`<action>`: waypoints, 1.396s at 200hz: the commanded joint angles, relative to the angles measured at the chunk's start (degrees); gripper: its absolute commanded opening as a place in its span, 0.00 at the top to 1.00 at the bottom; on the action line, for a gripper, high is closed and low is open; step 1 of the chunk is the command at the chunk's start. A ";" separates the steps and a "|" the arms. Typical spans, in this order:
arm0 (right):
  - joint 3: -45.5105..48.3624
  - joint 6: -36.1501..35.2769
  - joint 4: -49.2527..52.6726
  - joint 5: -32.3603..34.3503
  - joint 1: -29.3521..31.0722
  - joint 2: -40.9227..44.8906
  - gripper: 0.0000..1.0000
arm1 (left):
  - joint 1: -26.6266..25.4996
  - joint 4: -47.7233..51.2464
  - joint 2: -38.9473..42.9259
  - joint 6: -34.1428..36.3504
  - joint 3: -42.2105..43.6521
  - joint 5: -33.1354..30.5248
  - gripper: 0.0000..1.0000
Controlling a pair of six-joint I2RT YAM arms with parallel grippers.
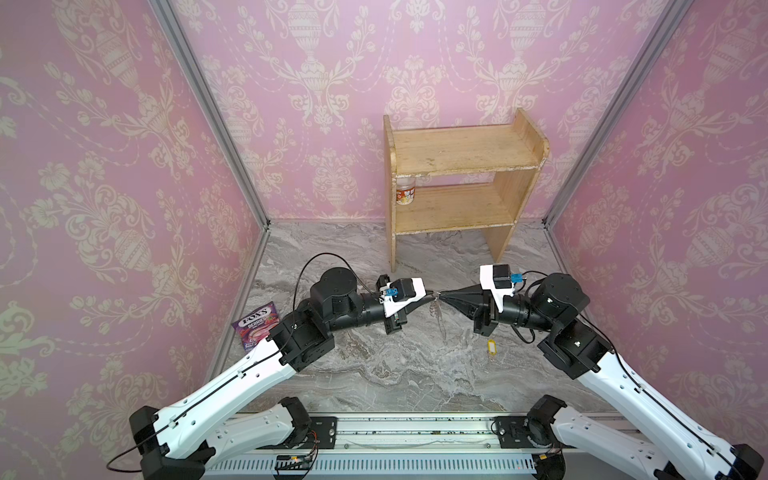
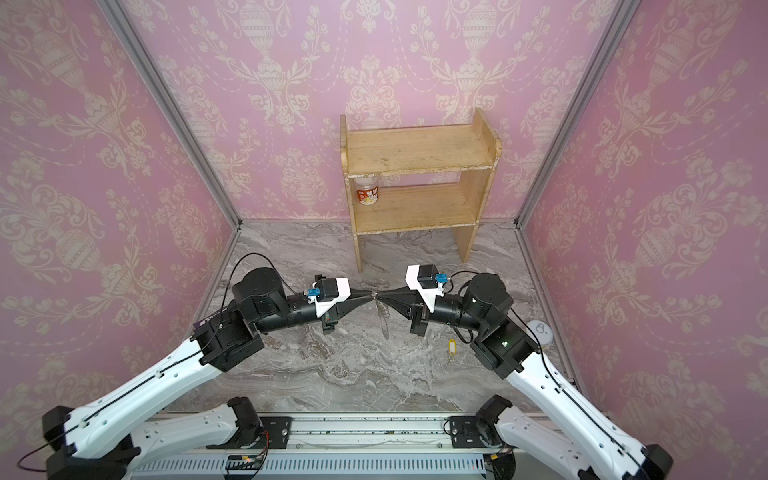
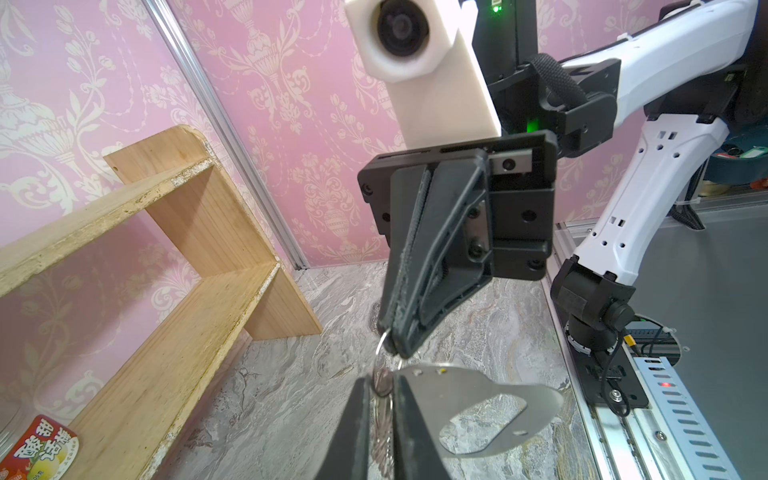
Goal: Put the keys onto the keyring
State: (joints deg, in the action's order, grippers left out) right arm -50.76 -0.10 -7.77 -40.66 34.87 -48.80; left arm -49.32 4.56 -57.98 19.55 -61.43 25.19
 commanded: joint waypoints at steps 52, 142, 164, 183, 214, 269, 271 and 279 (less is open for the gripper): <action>-0.13 0.87 -2.71 -1.15 -0.33 0.98 1.00 | -0.25 -1.48 -0.29 -1.53 0.35 1.86 0.90; -0.57 0.25 -1.46 -1.60 -0.35 0.31 1.00 | -0.26 -2.31 -0.38 -1.52 0.20 2.50 0.99; -0.48 0.21 -1.37 -1.92 -0.41 0.20 1.00 | -0.25 -2.36 -0.51 -1.70 0.17 2.63 0.93; -0.57 0.15 -1.20 -2.21 -0.34 0.19 1.00 | -0.30 -2.53 -0.78 -1.71 0.23 2.97 0.92; -0.63 -0.06 -1.01 -2.64 -0.36 0.15 1.00 | -0.25 -3.15 -1.25 -1.88 0.07 3.53 0.90; -0.81 -0.31 -0.76 -2.89 -0.24 -0.15 1.00 | -0.26 -3.49 -1.53 -2.22 -0.14 4.16 0.92; -0.82 -0.29 -0.69 -2.94 -0.24 -0.11 1.00 | -0.25 -3.50 -1.53 -2.21 -0.24 4.25 0.92; -0.87 -0.34 -0.65 -3.08 -0.25 -0.25 1.00 | -0.25 -3.59 -1.52 -2.32 -0.25 4.42 0.93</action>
State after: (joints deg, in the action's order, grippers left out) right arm -50.76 -0.16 -7.86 -41.60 34.46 -48.60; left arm -49.23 3.20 -58.61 18.02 -61.43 25.85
